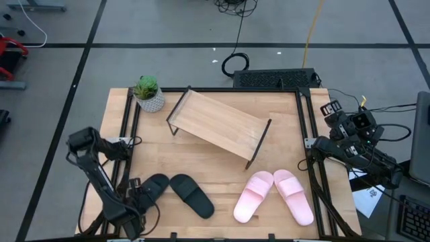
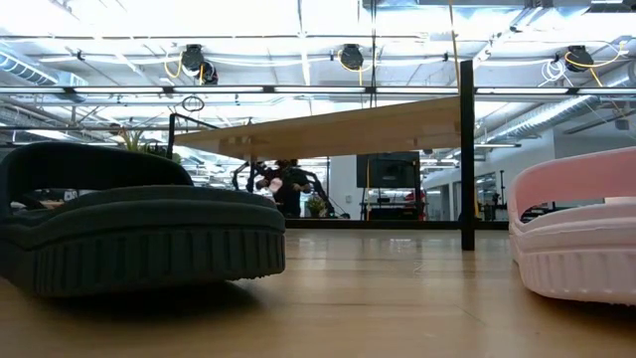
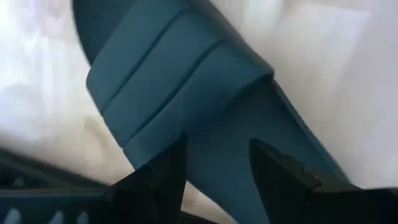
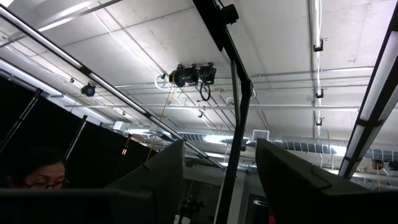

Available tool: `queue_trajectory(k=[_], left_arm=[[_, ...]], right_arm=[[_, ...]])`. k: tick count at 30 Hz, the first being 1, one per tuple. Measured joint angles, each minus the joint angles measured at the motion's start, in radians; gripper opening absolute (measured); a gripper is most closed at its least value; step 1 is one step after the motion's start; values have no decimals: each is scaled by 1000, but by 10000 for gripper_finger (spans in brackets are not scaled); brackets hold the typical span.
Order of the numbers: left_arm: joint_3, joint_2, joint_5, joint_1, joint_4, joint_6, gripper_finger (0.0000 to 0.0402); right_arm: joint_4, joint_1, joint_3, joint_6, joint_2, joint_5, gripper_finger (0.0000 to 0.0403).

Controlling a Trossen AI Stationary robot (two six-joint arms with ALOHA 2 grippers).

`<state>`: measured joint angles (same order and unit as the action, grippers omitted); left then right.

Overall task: Pick and place slides into the shelf
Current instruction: Put the left black slide on the shelf

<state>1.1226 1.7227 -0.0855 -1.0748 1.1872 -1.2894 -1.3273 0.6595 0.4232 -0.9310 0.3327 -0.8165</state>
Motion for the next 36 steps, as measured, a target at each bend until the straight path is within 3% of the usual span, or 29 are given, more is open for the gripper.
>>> queue_trajectory(k=[7, 16, 21, 26, 36], left_arm=[[10, -3, -1, -4, 9, -46, 177], [192, -4, -92, -4, 206, 10, 177], [174, 17, -121, 1, 157, 76, 177], [162, 92, -42, 7, 178, 147, 177], [162, 172, -103, -9, 239, 136, 177]], right_arm=[[0, 0, 0, 1, 0, 1, 187], [0, 0, 0, 27, 0, 1, 187], [0, 0, 0, 26, 0, 1, 187], [0, 0, 0, 1, 0, 0, 187], [0, 0, 0, 1, 0, 0, 187]])
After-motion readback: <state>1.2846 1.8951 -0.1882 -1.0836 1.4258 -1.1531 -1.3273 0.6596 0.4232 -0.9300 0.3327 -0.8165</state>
